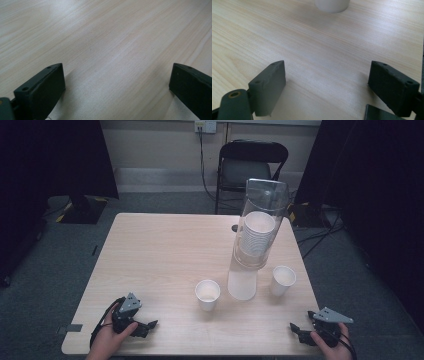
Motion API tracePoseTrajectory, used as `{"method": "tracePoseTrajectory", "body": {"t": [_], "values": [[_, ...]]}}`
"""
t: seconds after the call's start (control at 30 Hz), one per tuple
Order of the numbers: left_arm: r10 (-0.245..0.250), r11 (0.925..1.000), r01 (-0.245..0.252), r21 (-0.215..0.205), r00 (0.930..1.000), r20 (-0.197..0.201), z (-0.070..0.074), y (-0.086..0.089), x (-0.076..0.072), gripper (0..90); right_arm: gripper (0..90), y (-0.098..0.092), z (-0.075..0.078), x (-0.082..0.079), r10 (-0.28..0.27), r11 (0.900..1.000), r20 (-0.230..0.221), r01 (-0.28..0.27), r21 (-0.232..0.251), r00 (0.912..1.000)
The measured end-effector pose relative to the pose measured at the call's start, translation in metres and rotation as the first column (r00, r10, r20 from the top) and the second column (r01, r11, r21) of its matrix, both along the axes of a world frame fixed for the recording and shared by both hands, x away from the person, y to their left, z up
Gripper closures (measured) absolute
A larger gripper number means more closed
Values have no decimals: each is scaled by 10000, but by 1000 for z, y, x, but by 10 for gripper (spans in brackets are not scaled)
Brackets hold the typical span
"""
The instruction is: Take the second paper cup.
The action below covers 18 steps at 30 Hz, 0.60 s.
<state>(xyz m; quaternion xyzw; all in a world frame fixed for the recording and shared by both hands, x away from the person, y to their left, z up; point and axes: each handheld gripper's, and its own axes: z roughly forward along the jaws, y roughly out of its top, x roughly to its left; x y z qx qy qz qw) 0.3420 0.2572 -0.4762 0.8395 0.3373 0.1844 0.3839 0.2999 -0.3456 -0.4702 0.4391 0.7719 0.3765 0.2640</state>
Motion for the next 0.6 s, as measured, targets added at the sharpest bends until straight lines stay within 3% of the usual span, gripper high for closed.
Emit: {"method": "tracePoseTrajectory", "body": {"t": [0.6], "values": [[-1, 10000, 1, -4, 10000, 0, 0, 0, 0, 0, 133, -3, -4, -3, 35, 9998, 265, -40, 203, 9996]]}}
